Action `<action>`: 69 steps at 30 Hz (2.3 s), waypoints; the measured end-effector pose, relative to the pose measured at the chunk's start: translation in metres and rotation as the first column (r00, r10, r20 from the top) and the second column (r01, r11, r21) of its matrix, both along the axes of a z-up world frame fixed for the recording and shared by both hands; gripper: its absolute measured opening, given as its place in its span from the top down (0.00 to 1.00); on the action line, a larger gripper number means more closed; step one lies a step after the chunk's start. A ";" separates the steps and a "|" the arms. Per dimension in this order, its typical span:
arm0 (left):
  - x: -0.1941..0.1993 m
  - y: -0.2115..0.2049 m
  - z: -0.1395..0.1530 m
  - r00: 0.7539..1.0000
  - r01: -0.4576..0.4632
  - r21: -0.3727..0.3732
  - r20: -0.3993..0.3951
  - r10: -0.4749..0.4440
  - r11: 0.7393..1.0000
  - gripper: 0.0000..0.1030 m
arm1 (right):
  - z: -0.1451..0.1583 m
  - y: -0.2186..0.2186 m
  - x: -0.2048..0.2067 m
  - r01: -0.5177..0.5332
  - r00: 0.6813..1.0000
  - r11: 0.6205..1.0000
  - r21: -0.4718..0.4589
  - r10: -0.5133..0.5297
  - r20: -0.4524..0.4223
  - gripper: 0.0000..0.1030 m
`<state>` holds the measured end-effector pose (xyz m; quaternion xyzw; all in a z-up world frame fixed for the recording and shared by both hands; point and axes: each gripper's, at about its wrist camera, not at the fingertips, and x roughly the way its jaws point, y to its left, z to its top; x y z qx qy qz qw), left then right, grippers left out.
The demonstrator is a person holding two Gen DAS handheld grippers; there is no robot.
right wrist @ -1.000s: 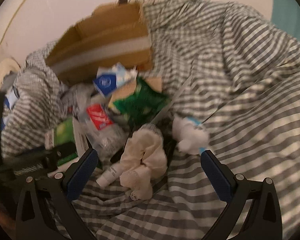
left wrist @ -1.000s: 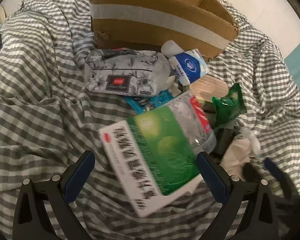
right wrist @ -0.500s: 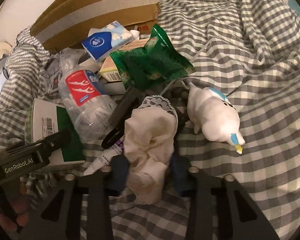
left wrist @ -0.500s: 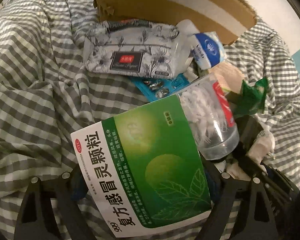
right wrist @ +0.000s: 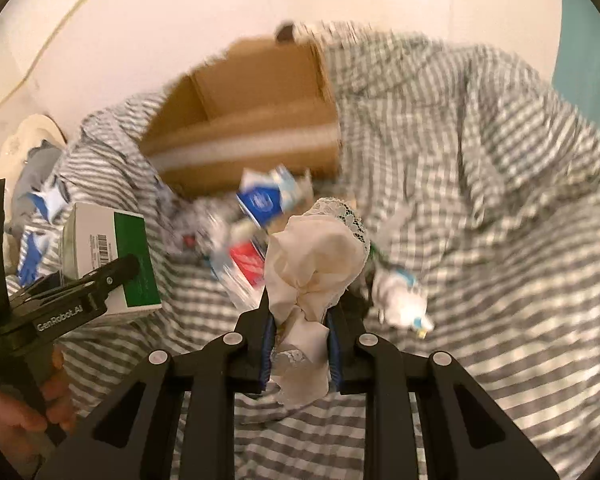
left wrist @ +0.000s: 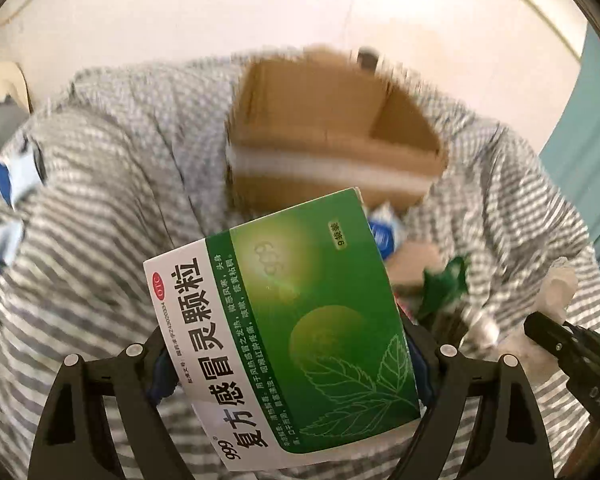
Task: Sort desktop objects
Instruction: 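Carry both items into the cardboard box and open both tools, then grasp the floral pouch with left tool while right tool grasps green packet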
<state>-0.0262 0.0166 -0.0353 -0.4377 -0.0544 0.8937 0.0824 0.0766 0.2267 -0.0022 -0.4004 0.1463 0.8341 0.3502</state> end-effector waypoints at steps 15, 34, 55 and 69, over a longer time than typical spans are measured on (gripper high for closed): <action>-0.062 -0.021 0.105 0.971 -0.005 -0.013 -0.239 0.001 1.000 0.14 | 0.104 0.006 -0.080 -0.153 0.983 0.976 0.157 0.166 -0.073 0.80; -0.239 0.027 0.045 0.975 -0.013 -0.078 -0.224 -0.005 0.997 0.14 | 0.054 0.173 -0.221 -0.098 0.993 0.994 0.050 0.101 -0.057 0.80; -0.193 0.014 0.075 0.978 -0.008 -0.098 -0.207 -0.013 0.995 0.00 | 0.111 0.141 -0.176 -0.070 0.992 0.981 0.183 0.087 -0.087 0.39; -0.081 -0.035 0.030 0.980 -0.087 -0.066 -0.183 0.074 0.994 0.00 | 0.100 0.039 -0.066 -0.051 0.998 0.942 0.333 0.035 0.055 0.37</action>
